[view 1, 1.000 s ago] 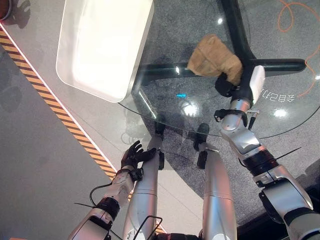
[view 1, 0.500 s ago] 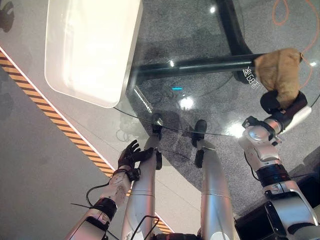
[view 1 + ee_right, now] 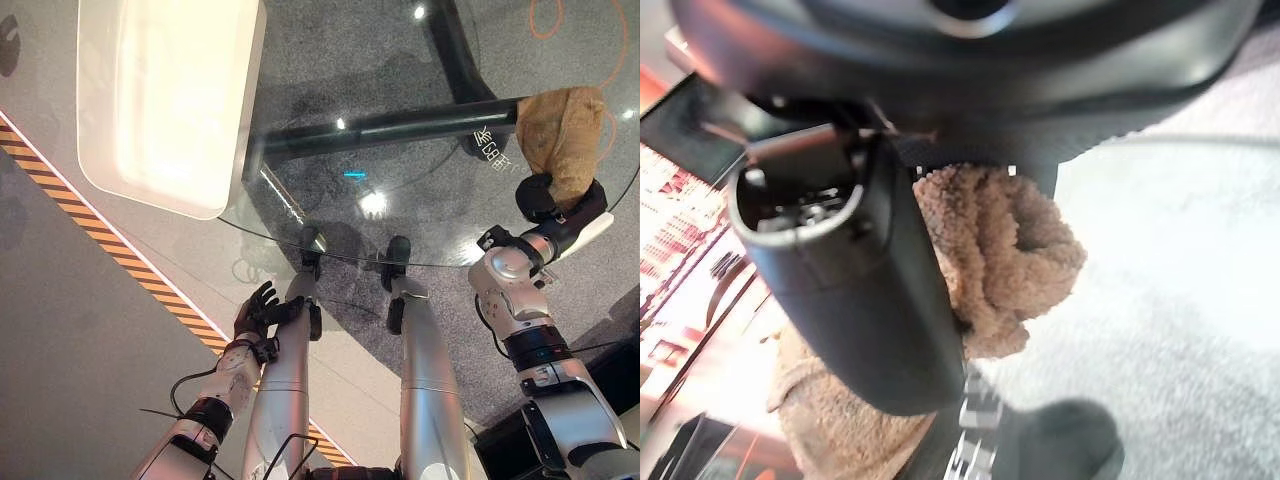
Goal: Wipe the table with a cloth and put it in the basket.
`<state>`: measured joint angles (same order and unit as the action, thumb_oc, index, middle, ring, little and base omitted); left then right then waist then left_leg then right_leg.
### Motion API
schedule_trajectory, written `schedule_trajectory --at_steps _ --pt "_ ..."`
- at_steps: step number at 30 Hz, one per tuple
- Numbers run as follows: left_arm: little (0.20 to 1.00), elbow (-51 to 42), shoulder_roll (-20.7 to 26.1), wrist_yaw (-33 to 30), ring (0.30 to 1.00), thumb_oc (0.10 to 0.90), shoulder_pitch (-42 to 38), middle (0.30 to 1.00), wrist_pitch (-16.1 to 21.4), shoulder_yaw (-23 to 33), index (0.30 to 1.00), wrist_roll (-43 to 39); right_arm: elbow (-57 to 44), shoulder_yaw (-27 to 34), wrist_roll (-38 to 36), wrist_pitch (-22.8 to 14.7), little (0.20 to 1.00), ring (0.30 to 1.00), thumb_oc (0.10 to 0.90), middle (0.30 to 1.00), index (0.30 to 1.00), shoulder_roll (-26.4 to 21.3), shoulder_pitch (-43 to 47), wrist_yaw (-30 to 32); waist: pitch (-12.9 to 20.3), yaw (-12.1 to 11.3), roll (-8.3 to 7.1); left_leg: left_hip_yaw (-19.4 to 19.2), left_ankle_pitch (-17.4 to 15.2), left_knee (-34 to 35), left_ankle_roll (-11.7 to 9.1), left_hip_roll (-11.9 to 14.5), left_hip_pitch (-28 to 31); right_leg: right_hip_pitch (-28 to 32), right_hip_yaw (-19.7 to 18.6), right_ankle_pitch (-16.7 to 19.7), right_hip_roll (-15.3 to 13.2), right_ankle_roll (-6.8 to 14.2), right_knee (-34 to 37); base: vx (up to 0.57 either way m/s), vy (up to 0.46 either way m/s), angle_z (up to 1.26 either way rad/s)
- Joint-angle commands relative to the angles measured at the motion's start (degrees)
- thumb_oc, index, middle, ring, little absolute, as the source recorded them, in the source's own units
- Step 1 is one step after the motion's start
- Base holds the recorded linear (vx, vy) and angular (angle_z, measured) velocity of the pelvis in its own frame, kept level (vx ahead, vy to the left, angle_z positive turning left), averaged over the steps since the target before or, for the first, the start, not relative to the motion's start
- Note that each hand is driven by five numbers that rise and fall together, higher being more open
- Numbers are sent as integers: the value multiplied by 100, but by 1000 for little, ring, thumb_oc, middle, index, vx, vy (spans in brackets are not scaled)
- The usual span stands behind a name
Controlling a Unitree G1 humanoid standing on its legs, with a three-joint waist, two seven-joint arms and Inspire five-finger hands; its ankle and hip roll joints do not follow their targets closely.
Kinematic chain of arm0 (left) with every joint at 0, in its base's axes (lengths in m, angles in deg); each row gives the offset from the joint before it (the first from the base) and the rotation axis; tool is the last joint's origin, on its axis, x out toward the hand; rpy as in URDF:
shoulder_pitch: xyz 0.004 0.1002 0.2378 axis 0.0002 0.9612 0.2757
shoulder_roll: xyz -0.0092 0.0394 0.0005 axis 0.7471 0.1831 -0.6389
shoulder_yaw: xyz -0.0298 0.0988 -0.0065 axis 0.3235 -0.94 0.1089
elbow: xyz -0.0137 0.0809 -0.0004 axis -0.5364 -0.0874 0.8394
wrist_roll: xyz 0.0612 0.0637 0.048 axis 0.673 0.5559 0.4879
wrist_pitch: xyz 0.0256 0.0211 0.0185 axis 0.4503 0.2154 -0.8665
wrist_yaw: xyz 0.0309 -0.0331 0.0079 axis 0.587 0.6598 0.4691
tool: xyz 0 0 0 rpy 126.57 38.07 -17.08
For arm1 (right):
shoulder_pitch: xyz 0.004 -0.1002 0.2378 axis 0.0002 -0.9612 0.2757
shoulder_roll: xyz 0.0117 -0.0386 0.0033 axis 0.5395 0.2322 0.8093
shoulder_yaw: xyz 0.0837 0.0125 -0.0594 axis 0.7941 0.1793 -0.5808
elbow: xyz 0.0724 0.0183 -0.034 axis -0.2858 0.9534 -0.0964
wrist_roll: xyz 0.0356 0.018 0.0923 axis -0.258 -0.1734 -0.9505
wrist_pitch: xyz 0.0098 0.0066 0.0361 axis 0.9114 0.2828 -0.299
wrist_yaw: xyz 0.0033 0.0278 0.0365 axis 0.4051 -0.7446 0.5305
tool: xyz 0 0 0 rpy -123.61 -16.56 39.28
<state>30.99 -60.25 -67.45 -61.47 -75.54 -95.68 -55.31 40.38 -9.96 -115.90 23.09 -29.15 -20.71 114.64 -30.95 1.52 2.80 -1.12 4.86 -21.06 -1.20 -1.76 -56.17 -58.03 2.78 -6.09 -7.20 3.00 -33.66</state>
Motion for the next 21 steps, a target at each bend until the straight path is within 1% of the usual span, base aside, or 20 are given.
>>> schedule_trajectory --at_steps 1,3,4,6,9,12,16,20,21 --pt "900 69 -424 -157 900 800 949 900 -175 -163 900 61 -1027 59 1070 -49 200 300 100 300 300 -358 -42 -49 116 -56 253 -452 -1075 -846 290 -248 44 22 227 735 412 -16 877 3 35 0" --pt "900 93 -453 -161 900 800 949 900 -174 -127 900 90 -1169 -56 1333 209 200 300 100 300 300 -318 14 -287 116 -58 253 -459 -1072 -853 285 -253 36 13 220 723 418 -24 864 5 33 0" --pt "900 104 -471 -152 900 800 947 900 -167 -112 900 101 -1239 -149 1504 420 200 300 100 300 300 -294 50 -438 116 -63 254 -468 -1076 -866 280 -251 28 7 218 706 416 -30 850 0 0 0" --pt "900 119 -494 -129 900 800 945 900 -158 -90 900 129 -1288 -255 1640 696 200 300 100 300 300 -278 96 -673 116 -73 257 -479 -1079 -873 277 -247 26 10 218 684 415 -38 840 0 0 0" --pt "900 125 -513 -80 900 800 924 900 -183 -61 900 214 -1335 -471 1535 1006 200 300 100 300 300 -222 69 -1052 116 -80 255 -487 -1079 -875 282 -243 22 1 224 662 410 -50 819 0 0 0" --pt "900 149 -529 -85 900 800 918 900 -178 -72 900 236 -1371 -634 1575 1147 200 300 100 300 300 -136 -24 -1351 116 -75 245 -492 -1072 -872 287 -253 28 1 234 665 407 -53 818 0 0 0" --pt "900 114 -534 -103 900 800 974 900 -169 -53 900 251 -1571 -1000 1737 1346 200 300 100 300 300 33 -205 -1981 116 -79 241 -512 -1065 -888 292 -246 -2 -26 249 644 390 -63 792 0 0 0" --pt "900 138 -547 -89 900 800 984 900 -147 -41 900 268 -1624 -1171 1765 1462 200 300 100 300 300 136 -256 -2214 116 -78 237 -528 -1070 -912 288 -240 -16 -37 249 625 384 -73 766 0 0 0" --pt "900 137 -559 -81 900 800 998 900 -129 -37 900 303 -1679 -1344 1847 1498 200 300 100 300 300 199 -296 -2449 116 -83 239 -530 -1061 -907 287 -244 -31 -51 253 628 374 -78 775 0 0 0"
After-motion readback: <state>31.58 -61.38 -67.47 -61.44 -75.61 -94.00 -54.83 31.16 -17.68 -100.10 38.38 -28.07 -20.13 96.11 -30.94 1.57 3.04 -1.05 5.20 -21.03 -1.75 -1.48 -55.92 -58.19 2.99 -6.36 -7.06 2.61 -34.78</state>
